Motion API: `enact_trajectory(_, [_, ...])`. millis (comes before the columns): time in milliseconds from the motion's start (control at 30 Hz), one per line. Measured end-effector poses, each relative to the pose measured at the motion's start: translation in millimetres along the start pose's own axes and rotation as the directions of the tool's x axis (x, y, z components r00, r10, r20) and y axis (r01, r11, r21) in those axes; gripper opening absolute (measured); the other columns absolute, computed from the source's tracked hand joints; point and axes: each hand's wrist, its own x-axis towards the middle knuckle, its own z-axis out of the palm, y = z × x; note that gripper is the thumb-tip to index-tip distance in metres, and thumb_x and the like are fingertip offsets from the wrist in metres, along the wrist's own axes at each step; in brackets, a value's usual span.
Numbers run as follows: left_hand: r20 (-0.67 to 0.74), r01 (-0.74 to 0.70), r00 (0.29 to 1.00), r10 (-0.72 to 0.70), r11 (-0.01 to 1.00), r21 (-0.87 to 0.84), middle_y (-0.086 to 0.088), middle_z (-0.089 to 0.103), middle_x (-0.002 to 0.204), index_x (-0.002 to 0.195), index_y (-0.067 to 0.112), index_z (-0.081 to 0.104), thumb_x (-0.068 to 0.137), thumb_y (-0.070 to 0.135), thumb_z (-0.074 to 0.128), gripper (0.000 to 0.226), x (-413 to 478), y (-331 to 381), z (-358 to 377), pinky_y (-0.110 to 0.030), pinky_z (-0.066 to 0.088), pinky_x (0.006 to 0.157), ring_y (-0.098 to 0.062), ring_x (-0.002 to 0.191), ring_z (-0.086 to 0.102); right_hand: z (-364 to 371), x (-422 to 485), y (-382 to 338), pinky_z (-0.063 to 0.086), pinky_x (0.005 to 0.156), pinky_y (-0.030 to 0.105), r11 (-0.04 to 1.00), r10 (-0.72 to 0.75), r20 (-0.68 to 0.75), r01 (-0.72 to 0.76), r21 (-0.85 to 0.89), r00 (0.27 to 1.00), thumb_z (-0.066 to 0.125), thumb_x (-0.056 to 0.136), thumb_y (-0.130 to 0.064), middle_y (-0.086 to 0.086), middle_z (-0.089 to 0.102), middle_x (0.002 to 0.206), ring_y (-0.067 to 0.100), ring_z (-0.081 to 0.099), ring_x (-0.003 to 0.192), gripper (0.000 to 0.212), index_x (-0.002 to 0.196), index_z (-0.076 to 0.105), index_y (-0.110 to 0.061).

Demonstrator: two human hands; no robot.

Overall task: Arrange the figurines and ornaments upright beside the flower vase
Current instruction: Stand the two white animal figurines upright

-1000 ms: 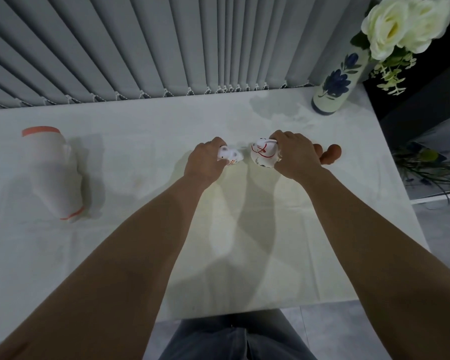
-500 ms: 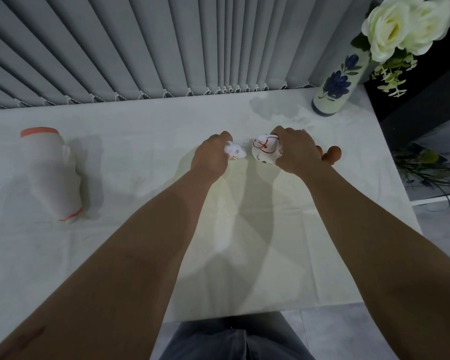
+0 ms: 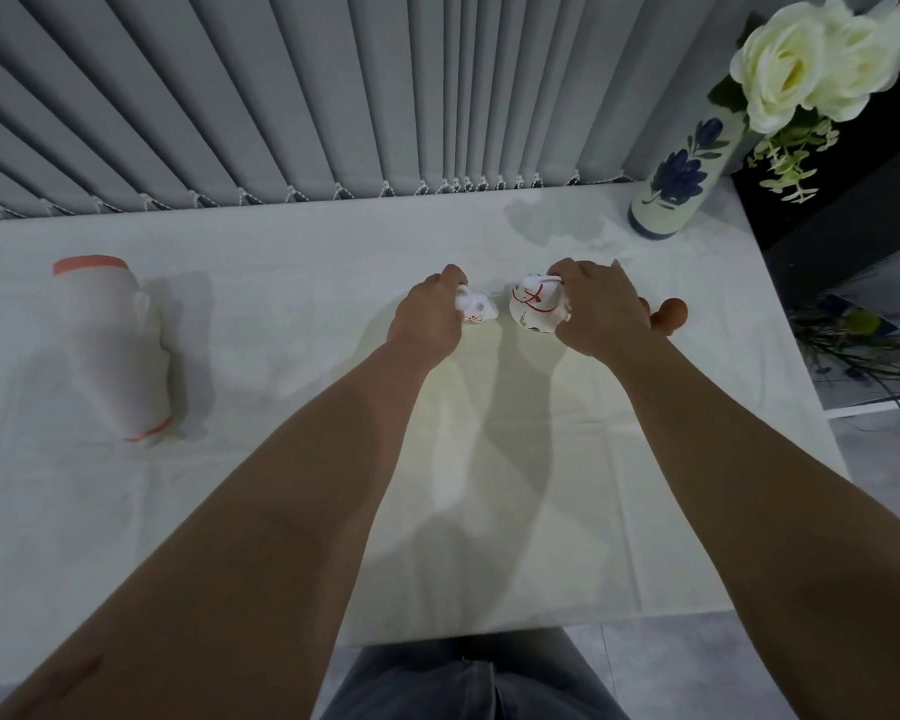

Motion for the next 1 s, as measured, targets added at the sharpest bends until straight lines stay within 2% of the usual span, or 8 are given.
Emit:
enact_trajectory(100, [0.002,0.005,1.000,-0.005,1.000,-0.003,-0.012,0.059,0.122,0.131,0.014,0.046,0.088,0.007,0.058,0.045,-1,-2,0,-0.040,0.047,0.087,-0.033,0.113,0.056,0,-3,-1,0.017,0.121,0.040,0.998,-0.003,-0.023,0.004,0.063,1.000,0.067,0.075,-0.013,0.006,0.057,0.129,0.028,0.051,0.121,0.060,0.131,0.047,-0.017])
enact_trajectory(267, [-0.032,0.027,0.999,-0.029,0.998,-0.048,-0.013,0.053,0.133,0.137,0.014,0.041,0.089,0.012,0.062,0.052,-9,-3,-3,-0.044,0.047,0.092,-0.033,0.122,0.052,2,-8,-10,0.016,0.121,0.042,0.991,-0.011,-0.133,0.029,0.130,0.991,0.068,0.079,-0.040,0.004,0.055,0.136,0.025,0.046,0.131,0.064,0.134,0.048,-0.014])
enact_trajectory(400, [-0.066,0.060,0.996,-0.065,0.996,-0.066,-0.014,0.050,0.136,0.138,0.012,0.041,0.091,0.017,0.061,0.052,-26,-8,-4,-0.044,0.047,0.094,-0.033,0.125,0.049,2,-13,-27,0.019,0.121,0.044,0.984,-0.077,-0.254,0.114,0.135,0.964,0.065,0.081,-0.038,0.008,0.058,0.133,0.027,0.050,0.128,0.058,0.130,0.052,-0.009])
enact_trajectory(533, [-0.104,0.063,0.992,-0.067,0.997,-0.047,-0.011,0.047,0.139,0.140,0.013,0.040,0.092,0.020,0.059,0.052,-46,-22,-13,-0.041,0.044,0.097,-0.030,0.128,0.047,-1,-17,-50,0.019,0.120,0.044,0.975,-0.136,-0.313,0.184,0.127,0.940,0.064,0.083,-0.038,0.008,0.061,0.126,0.028,0.054,0.121,0.054,0.126,0.055,-0.007])
enact_trajectory(700, [-0.160,0.111,0.980,-0.114,0.993,-0.026,-0.011,0.050,0.137,0.136,0.014,0.045,0.093,0.022,0.058,0.046,-74,-48,-28,-0.040,0.041,0.103,-0.030,0.128,0.047,1,-23,-85,0.016,0.121,0.042,0.956,-0.220,-0.295,0.266,0.127,0.930,0.063,0.084,-0.038,0.007,0.061,0.126,0.026,0.053,0.124,0.051,0.126,0.056,-0.008])
enact_trajectory(867, [-0.244,0.123,0.963,-0.114,0.992,0.022,-0.008,0.056,0.132,0.129,0.013,0.054,0.093,0.021,0.058,0.037,-105,-87,-51,-0.036,0.041,0.103,-0.028,0.123,0.051,7,-27,-135,0.014,0.122,0.040,0.948,-0.271,-0.200,0.297,0.117,0.942,0.062,0.085,-0.040,0.007,0.061,0.128,0.025,0.052,0.126,0.053,0.129,0.054,-0.012])
enact_trajectory(1000, [-0.322,0.119,0.943,-0.088,0.990,0.079,-0.006,0.061,0.129,0.125,0.012,0.059,0.092,0.019,0.058,0.033,-130,-126,-78,-0.036,0.038,0.106,-0.027,0.124,0.052,18,-33,-185,0.027,0.115,0.039,0.938,-0.312,-0.130,0.327,0.118,0.941,0.060,0.086,-0.042,0.009,0.063,0.124,0.028,0.054,0.121,0.052,0.129,0.053,-0.014])
